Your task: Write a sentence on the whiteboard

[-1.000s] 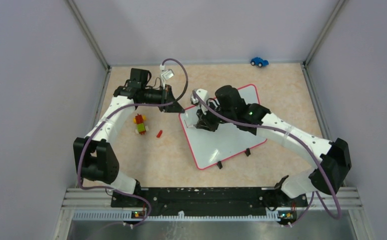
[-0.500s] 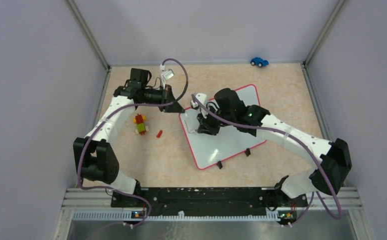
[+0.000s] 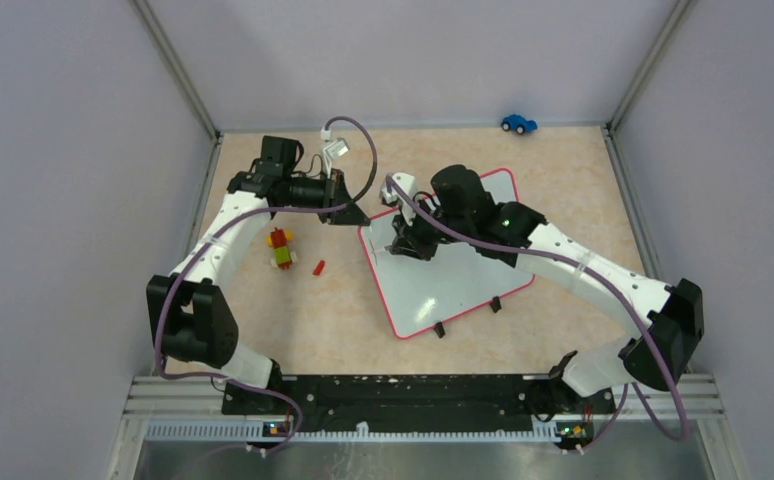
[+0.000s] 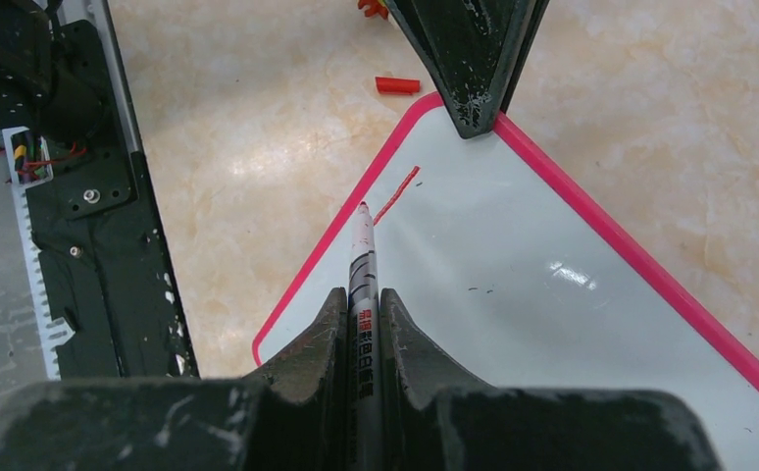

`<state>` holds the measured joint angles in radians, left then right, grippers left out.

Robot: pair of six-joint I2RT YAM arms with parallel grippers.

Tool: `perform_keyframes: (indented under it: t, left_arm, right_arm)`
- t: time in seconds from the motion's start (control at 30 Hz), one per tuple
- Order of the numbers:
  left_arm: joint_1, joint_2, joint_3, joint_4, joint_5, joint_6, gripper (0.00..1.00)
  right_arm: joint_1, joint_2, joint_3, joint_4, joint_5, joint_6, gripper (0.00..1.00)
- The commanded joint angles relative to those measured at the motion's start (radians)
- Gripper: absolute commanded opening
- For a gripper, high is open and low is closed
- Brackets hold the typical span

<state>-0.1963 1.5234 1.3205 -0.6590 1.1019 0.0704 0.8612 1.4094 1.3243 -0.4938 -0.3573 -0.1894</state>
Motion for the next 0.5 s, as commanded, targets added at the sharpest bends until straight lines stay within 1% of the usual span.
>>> perform_keyframes:
  t: [0.0,0.13,0.47]
  left_arm:
    - [-0.03,-0.007,0.011,-0.019,-0.024,0.025,0.0]
    - [-0.03,-0.008,0.011,-0.019,-0.025,0.026,0.0]
    - [-0.031,-0.008,0.009,-0.021,-0.028,0.025,0.0]
  right_arm:
    - [0.004,0.0,0.038,0.037,0.035,0.005,0.0]
    - [0.004,0.011,0.039,0.045,0.063,0.005,0.0]
    - [0.003,0.019,0.021,0.061,0.047,-0.004,0.0]
